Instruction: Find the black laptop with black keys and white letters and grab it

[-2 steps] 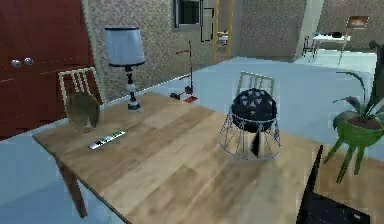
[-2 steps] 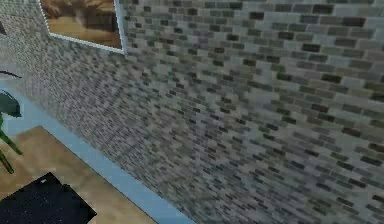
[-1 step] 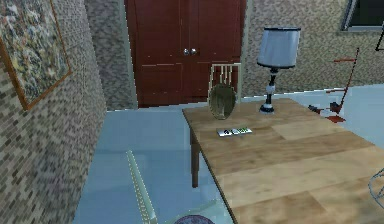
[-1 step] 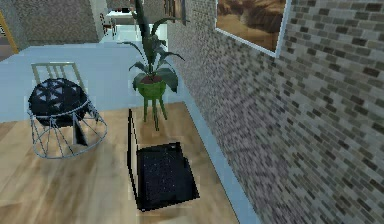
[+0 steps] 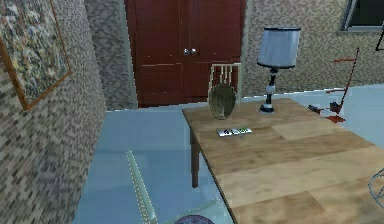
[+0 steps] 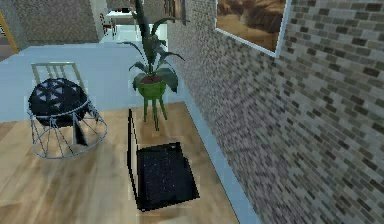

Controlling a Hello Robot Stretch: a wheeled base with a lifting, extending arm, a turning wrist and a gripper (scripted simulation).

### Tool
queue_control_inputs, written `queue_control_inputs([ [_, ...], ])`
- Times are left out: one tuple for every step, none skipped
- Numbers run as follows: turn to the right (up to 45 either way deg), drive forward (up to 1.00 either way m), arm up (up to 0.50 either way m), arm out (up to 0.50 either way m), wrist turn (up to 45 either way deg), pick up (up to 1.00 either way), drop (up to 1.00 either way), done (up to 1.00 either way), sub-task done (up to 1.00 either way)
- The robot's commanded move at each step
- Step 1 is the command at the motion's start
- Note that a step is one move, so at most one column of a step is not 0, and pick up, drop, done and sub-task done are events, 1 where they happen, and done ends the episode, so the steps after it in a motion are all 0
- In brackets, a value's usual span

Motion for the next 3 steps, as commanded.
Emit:
queue_control_inputs([
  [0.0, 0.00, 0.38, 0.00, 0.0, 0.00, 0.00, 0.00, 0.00],
  [0.0, 0.00, 0.00, 0.20, 0.0, 0.00, 0.00, 0.00, 0.00],
  [0.0, 0.00, 0.00, 0.00, 45.0, 0.00, 0.00, 0.00, 0.00],
])
